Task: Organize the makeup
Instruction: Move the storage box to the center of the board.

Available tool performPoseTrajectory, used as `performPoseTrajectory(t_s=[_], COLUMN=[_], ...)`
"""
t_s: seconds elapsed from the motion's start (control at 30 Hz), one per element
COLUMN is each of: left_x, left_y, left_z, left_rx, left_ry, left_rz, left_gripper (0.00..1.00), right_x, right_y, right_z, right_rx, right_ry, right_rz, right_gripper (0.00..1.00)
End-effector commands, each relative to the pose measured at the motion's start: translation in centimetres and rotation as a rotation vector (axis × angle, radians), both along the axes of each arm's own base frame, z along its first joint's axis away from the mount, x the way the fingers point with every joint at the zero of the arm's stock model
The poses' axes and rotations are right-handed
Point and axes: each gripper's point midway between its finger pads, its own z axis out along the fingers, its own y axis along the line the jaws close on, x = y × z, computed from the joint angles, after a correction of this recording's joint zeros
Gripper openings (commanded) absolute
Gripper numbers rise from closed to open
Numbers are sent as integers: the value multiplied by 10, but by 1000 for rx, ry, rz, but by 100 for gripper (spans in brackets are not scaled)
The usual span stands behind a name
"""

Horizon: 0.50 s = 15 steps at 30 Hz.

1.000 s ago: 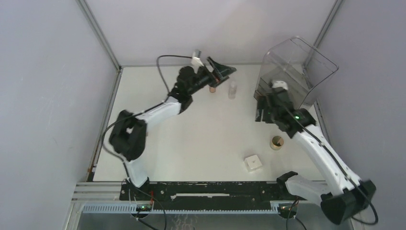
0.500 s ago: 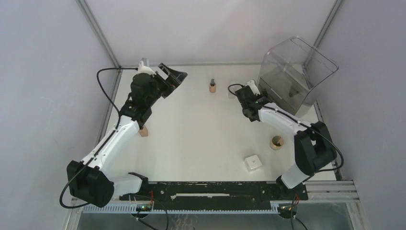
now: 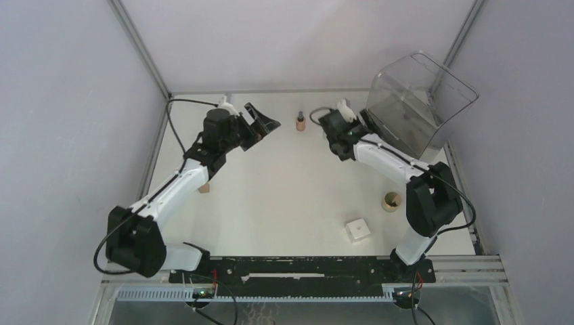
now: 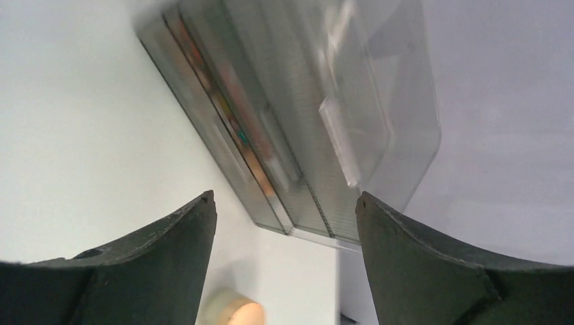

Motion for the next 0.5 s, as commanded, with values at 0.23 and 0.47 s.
performPoseTrajectory(t_s=[0.23, 0.47], left_x=[-14, -50], left_y=[-136, -226], left_z=[50, 47], left_rx=[56, 108], left_ry=[-173, -235], left_rz=[-393, -653], left_gripper=[100, 100], right_x=[-22, 21], right_y=[-46, -128], right_z=[251, 272], right_rx=[731, 935], right_ry=[-541, -611], right_rz=[-108, -224], right_gripper=[91, 92])
